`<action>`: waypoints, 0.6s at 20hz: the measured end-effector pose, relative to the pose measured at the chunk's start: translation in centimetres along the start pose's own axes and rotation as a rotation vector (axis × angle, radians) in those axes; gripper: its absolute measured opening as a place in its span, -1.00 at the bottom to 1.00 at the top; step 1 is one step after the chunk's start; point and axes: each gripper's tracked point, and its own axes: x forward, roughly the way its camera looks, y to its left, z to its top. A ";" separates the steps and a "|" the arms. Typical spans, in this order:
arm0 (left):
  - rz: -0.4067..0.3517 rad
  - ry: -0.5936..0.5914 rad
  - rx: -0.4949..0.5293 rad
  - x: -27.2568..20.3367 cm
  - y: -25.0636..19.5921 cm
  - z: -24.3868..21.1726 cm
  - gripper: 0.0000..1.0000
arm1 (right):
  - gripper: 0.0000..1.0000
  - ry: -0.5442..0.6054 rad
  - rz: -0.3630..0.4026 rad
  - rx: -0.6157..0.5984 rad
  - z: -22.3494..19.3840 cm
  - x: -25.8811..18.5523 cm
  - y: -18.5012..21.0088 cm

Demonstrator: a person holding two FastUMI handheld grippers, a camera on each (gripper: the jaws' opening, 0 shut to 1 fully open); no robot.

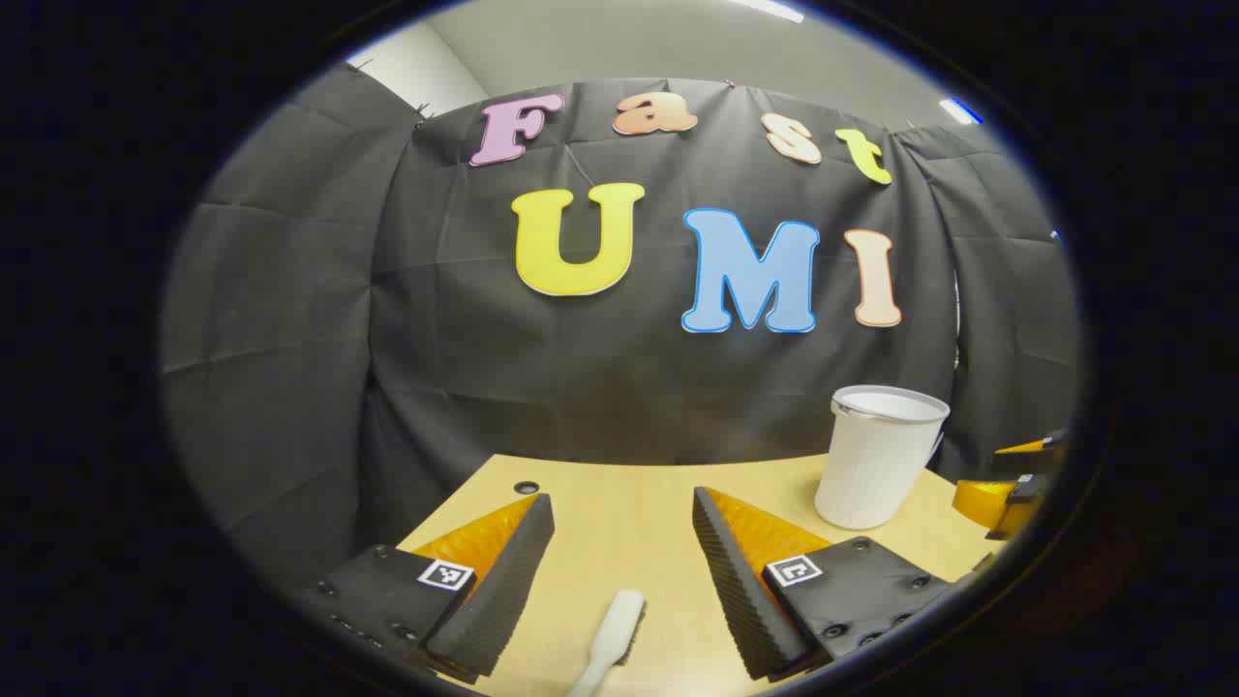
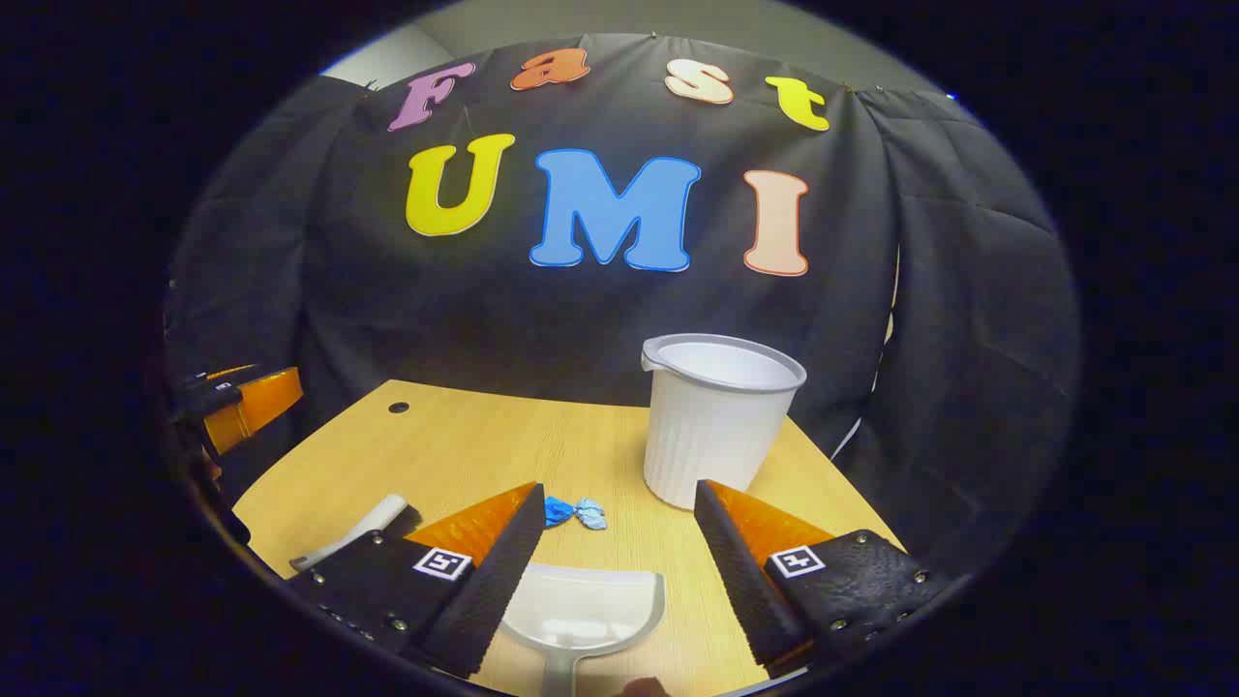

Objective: Pick up the small broom and dustpan from the desktop, sweep the trash into the dustpan with the broom, and then empty the trash into the garbage bin.

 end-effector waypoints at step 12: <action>0.003 0.010 0.009 -0.5 -0.1 -0.6 0.89 | 0.93 0.039 0.007 -0.032 -1.0 -0.3 0.3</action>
